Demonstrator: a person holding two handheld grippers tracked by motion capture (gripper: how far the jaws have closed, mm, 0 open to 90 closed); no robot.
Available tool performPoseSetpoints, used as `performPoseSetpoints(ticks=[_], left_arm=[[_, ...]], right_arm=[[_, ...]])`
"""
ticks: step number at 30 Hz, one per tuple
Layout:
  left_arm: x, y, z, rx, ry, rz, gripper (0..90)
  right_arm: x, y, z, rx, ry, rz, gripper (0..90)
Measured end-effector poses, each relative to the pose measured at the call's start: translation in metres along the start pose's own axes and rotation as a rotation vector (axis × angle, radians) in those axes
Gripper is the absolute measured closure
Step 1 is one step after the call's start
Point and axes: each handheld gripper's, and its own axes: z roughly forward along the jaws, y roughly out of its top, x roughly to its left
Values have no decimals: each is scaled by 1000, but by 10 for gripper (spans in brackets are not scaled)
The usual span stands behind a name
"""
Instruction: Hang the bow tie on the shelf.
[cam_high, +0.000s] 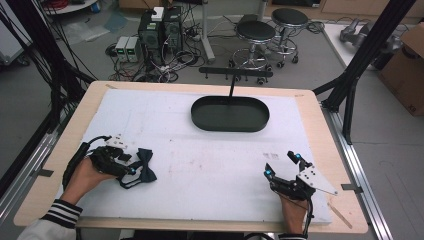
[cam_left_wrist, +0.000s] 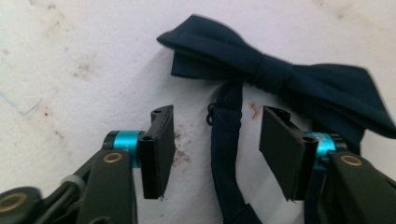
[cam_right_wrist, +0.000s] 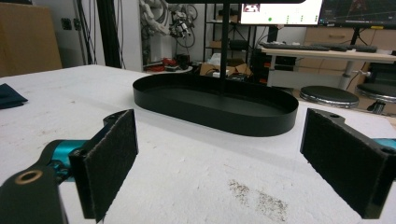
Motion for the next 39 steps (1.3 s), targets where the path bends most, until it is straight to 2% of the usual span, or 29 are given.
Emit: performPoseSetpoints(ticks=[5, 9, 13, 19, 24, 27, 29, 34, 37, 38, 39], left_arm=[[-3, 3, 2, 21, -5, 21, 487], [-2, 4, 4, 29, -18, 11, 538], [0, 6, 4, 45, -9, 10, 610], [0, 16, 3, 63, -22, 23, 638], [1, 17, 6, 85, -21, 4, 632], [3, 16, 7, 105, -30, 9, 631], [3, 16, 7, 101, -34, -8, 630], [4, 16, 6, 108, -34, -2, 663], [3, 16, 6, 106, -27, -10, 727], [3, 17, 6, 115, -23, 5, 728], [2, 17, 6, 113, -19, 2, 730]], right_arm=[[0, 0, 0, -1, -1, -1, 103], [0, 0, 0, -1, -1, -1, 103], [0, 0, 0, -1, 0, 0, 103], [0, 0, 0, 0, 0, 0, 103], [0, 0, 0, 0, 0, 0, 103], [0, 0, 0, 1, 1, 3, 103], [0, 0, 0, 1, 1, 2, 102], [0, 0, 0, 0, 2, 3, 103], [0, 0, 0, 0, 0, 2, 103], [0, 0, 0, 1, 0, 3, 102], [0, 0, 0, 1, -1, 3, 103]])
